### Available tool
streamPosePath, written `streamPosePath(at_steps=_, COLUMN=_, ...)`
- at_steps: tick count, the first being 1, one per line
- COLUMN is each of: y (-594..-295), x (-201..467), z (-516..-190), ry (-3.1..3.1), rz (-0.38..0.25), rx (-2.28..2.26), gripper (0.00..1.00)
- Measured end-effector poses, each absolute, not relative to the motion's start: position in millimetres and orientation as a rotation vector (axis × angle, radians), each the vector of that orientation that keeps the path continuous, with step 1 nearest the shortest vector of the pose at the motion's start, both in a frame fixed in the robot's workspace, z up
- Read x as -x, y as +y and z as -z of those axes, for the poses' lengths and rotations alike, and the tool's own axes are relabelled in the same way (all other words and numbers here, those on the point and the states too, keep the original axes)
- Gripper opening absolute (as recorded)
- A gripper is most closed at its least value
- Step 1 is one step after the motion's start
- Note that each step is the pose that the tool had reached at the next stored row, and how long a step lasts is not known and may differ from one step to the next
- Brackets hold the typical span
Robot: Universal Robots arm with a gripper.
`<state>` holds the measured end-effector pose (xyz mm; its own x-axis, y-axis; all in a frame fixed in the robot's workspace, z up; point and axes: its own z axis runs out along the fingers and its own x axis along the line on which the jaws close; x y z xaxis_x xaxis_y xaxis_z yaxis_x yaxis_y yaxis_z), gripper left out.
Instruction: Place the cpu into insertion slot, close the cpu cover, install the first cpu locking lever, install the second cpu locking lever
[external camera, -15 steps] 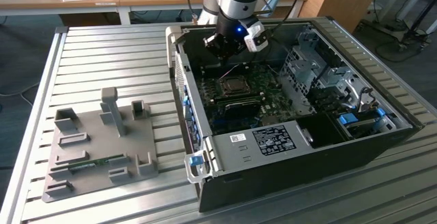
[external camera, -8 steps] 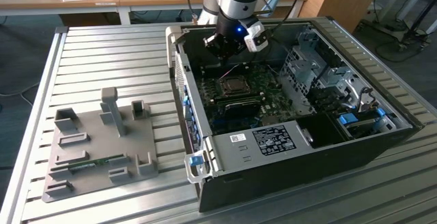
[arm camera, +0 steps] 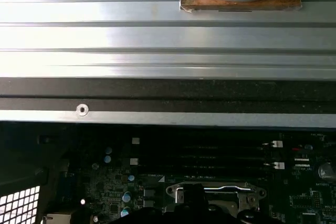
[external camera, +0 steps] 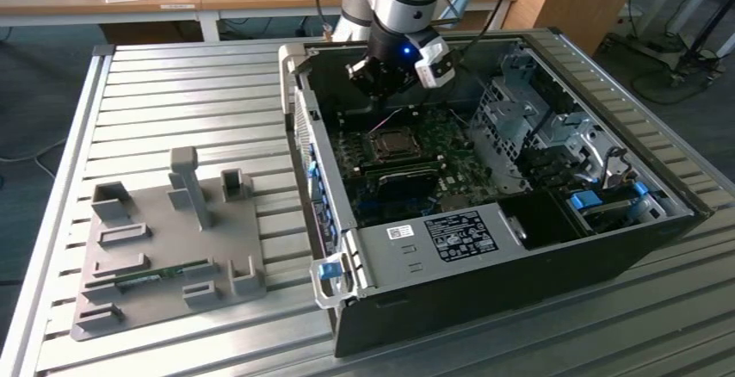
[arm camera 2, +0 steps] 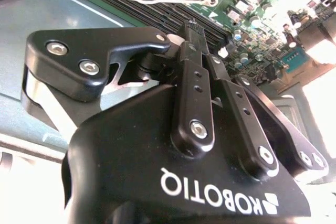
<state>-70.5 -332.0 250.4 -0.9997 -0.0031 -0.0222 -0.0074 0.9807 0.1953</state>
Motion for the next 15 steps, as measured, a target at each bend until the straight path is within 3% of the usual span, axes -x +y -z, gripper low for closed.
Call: streamPosePath(at_steps=15, y=-323, x=59, z=-240, ry=3.105, rz=-0.306, rx=0.008, gripper=0.11)
